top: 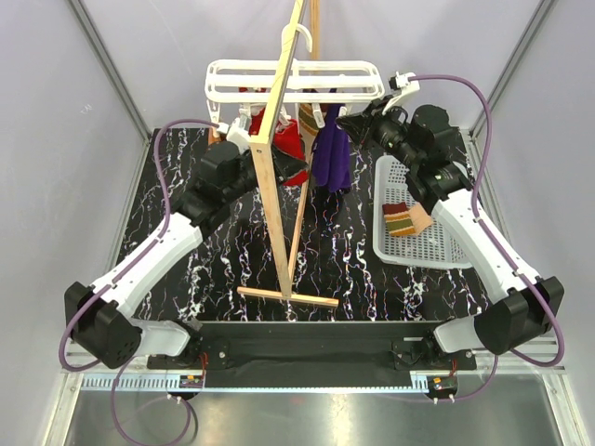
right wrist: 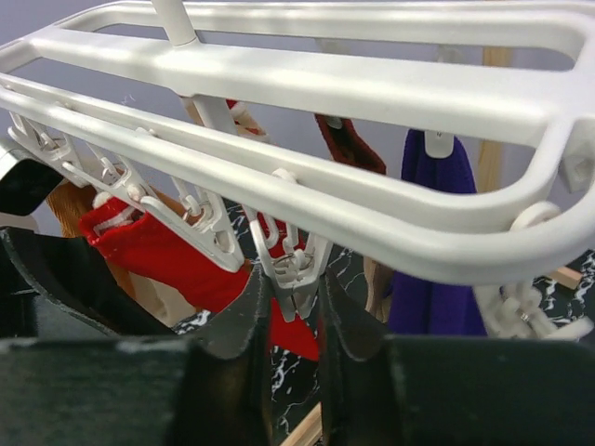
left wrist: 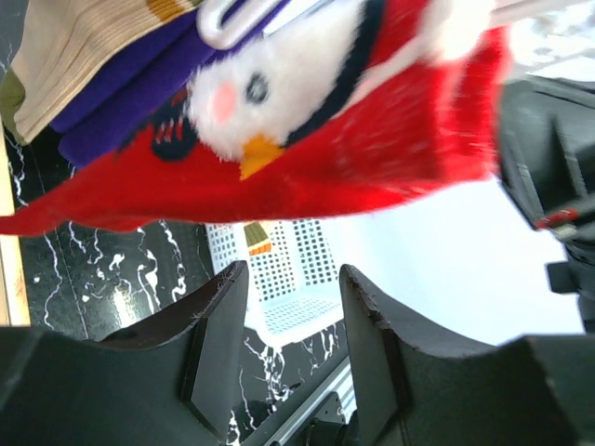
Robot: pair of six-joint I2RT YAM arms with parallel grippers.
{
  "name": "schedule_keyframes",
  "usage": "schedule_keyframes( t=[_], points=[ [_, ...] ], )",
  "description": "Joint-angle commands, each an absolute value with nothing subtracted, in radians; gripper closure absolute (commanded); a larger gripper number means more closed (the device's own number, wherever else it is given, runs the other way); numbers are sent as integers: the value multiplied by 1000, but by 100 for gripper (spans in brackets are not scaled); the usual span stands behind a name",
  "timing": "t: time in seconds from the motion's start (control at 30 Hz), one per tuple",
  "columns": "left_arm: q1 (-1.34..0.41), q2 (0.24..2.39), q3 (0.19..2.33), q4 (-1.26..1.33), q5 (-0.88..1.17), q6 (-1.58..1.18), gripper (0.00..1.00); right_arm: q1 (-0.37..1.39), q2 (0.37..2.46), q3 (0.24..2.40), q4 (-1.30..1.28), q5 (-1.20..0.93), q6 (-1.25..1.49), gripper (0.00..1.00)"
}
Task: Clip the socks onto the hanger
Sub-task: Open the clamp at the hanger.
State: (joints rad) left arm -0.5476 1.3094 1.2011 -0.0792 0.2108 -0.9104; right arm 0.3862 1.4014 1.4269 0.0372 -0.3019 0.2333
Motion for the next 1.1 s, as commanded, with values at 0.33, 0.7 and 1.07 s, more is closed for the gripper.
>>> schedule_keyframes(
  t=[0.33, 0.7, 1.07],
  points=[
    [-468, 1187, 1105, 187, 521, -933, 54, 391, 1327, 1427, -66, -368, 305, 100],
    [-442, 1258, 1111, 607, 710, -1126, 53, 394, 1354, 1592, -409, -529, 439, 100],
    [-494, 1325, 1192, 684, 617, -1143, 41, 393, 1384, 1654, -468, -670, 434, 100]
  ],
)
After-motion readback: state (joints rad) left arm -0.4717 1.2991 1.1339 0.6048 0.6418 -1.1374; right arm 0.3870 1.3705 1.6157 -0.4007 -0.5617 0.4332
